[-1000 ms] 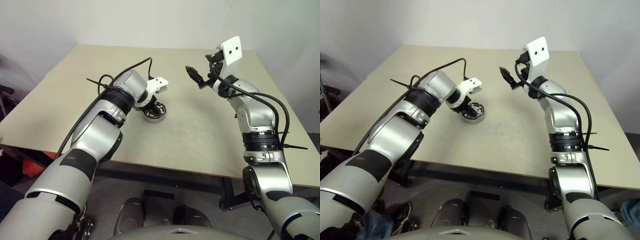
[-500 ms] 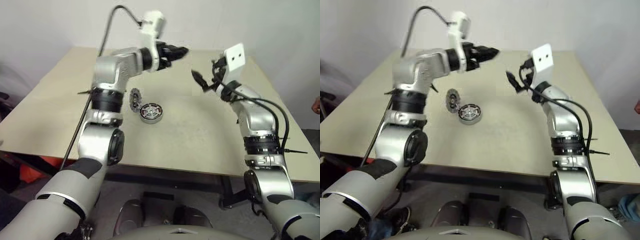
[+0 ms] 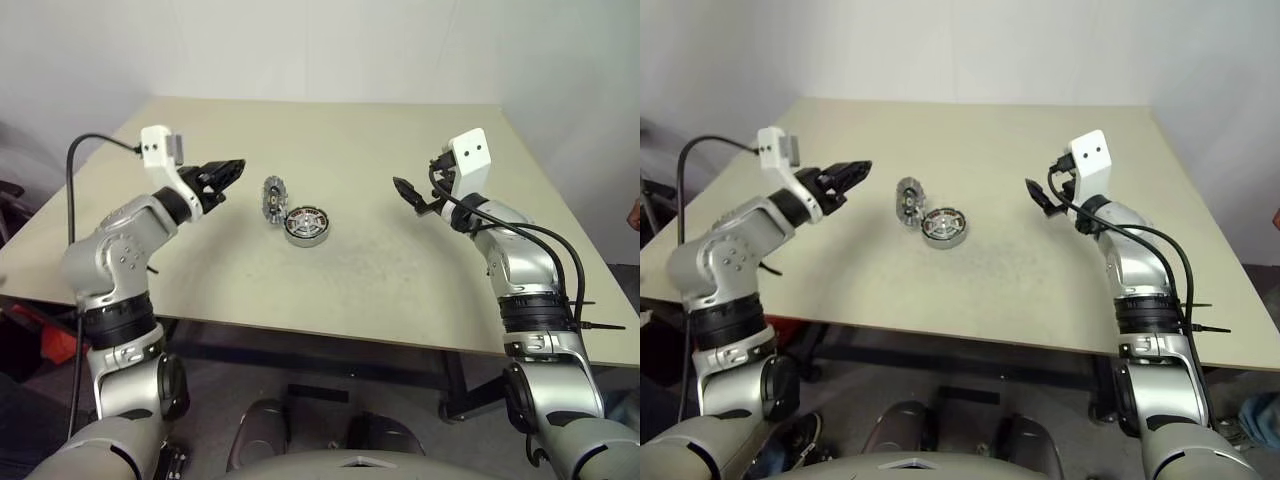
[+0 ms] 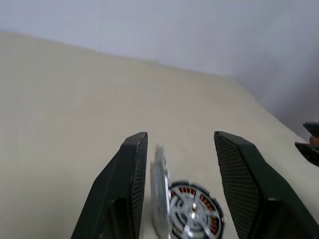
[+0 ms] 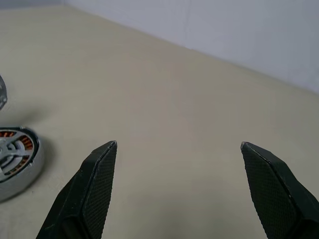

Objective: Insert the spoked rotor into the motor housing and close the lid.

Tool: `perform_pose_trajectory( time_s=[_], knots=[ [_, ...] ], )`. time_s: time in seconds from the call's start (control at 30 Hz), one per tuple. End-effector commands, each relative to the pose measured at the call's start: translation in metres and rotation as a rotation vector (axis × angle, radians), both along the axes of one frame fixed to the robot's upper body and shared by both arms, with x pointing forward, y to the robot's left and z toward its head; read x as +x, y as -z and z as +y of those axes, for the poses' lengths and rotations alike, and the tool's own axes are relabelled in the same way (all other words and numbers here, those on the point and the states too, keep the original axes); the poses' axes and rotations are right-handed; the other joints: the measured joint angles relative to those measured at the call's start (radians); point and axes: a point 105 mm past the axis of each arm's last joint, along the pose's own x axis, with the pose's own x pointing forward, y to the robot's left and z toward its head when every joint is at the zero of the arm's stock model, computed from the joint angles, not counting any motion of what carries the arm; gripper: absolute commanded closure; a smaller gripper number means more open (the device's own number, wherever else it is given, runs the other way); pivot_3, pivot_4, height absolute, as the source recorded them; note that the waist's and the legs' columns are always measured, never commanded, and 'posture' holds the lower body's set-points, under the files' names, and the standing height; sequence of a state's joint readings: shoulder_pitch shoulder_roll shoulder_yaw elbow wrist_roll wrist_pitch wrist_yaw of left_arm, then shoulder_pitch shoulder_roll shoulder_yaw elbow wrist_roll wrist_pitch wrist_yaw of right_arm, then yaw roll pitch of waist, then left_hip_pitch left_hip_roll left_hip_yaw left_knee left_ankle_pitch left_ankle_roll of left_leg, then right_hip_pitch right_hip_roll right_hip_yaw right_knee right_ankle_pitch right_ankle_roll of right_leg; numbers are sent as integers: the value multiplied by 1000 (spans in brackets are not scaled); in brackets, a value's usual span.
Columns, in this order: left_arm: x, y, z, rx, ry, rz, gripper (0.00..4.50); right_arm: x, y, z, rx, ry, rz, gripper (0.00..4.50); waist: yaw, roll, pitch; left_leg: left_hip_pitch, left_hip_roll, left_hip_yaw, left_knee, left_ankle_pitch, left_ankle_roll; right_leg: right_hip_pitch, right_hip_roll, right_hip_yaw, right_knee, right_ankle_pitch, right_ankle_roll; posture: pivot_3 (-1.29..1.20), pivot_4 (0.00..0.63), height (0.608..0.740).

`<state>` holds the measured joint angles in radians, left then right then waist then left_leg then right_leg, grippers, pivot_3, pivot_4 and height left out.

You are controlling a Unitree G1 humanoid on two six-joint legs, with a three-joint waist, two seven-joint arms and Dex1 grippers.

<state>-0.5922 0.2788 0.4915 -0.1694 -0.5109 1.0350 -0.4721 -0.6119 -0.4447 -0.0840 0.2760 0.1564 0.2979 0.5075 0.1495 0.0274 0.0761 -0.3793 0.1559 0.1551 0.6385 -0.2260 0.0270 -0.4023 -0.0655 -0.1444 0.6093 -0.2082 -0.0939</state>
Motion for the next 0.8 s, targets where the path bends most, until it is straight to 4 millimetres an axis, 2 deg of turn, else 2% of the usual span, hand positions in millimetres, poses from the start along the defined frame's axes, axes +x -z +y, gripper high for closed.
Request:
perform_pose_trajectory(
  time_s=[0.03,0.1,0.2,0.37,0.5,0.7,0.8],
  knots=[
    [-4,-11,22,2,-102,-61,2261,0,-18,7,13,-18,-67,0,-1,0,0,1,0,0,0,0,0,1,0,0,0,0,0,0,0,740],
    [1,2,36,-4,-192,-23,2261,-1,-18,13,23,-33,-70,0,-4,0,0,6,0,0,0,0,-1,5,1,0,0,0,1,0,0,740],
    [12,20,42,-38,-271,33,2261,-2,-17,18,28,-44,-68,0,-4,0,0,14,0,0,-2,-1,-3,13,1,0,-3,-1,1,0,0,740],
    [27,31,50,-27,-340,62,2261,-3,-7,14,23,-50,-23,0,-3,-1,0,15,0,0,-3,-1,-2,17,1,0,-6,1,5,0,0,740],
    [33,30,39,-28,-291,48,2261,-13,6,11,36,-107,40,0,0,-1,0,14,-1,-1,-4,-1,-1,16,1,1,-6,1,5,0,0,740],
    [41,31,22,-19,-201,22,2261,-35,43,9,-12,-245,166,0,1,-1,0,11,-1,-1,-4,0,2,13,1,1,-6,1,5,0,0,740],
    [47,39,13,10,-175,34,2261,-31,42,4,11,-207,157,0,0,-1,0,11,-1,-1,-4,0,1,13,1,1,-6,1,5,0,0,740]
  ],
)
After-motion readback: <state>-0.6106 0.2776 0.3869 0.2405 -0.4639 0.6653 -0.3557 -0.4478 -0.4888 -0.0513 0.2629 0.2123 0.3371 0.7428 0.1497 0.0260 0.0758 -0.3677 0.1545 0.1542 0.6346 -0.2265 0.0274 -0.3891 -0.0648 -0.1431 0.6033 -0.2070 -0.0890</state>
